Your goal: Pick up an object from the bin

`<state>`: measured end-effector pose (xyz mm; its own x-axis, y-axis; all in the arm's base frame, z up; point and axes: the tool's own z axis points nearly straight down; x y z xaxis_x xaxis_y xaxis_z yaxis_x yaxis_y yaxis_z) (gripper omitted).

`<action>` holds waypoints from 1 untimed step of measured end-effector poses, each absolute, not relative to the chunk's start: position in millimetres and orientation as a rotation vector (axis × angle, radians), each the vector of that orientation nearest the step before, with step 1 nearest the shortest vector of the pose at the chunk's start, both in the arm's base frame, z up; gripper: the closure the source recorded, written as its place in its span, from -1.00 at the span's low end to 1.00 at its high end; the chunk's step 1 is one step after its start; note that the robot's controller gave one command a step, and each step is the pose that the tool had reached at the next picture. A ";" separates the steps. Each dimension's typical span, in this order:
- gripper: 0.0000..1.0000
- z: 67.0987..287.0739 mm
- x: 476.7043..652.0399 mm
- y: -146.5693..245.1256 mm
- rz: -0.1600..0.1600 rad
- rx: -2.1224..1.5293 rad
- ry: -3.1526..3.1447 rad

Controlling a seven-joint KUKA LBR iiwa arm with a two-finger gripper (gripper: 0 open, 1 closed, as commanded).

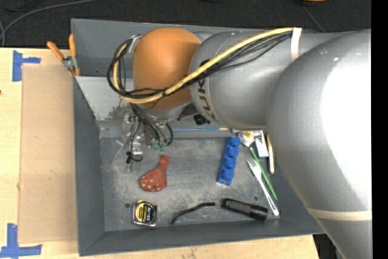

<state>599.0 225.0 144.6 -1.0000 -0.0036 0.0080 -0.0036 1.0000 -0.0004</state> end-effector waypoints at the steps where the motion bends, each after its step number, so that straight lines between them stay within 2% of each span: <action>1: -1.00 149.5 600.9 223.9 -0.001 -0.002 -3.140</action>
Offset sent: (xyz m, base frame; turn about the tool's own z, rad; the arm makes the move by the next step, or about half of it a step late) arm -0.0450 -0.0510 -0.0746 -0.3381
